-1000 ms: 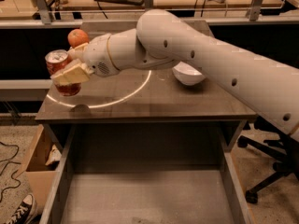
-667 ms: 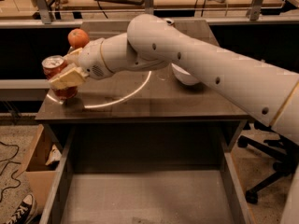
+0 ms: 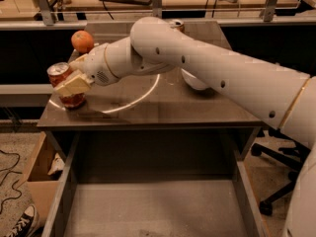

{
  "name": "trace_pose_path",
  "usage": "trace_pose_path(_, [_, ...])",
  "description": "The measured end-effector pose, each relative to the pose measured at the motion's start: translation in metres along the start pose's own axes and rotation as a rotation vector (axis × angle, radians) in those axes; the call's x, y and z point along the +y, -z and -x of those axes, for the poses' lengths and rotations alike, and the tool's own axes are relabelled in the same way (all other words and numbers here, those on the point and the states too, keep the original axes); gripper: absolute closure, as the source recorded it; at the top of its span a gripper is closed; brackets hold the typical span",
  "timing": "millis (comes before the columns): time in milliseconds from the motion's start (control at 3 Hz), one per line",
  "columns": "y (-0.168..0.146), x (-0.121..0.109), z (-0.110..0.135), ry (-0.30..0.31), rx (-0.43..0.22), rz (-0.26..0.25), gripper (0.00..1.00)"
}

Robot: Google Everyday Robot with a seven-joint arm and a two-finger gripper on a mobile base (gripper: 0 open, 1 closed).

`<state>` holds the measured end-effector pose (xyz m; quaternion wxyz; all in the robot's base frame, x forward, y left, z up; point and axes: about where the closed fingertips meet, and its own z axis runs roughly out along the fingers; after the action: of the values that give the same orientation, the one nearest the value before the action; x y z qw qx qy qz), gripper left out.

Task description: Pick coke can from top drawer and place on counter

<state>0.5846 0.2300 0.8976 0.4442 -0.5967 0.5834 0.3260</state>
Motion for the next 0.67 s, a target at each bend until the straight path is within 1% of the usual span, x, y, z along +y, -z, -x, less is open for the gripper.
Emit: trace_pose_path(667, [-0.0031,0.0030,0.0022,0.003,-0.001,0.007,0.35])
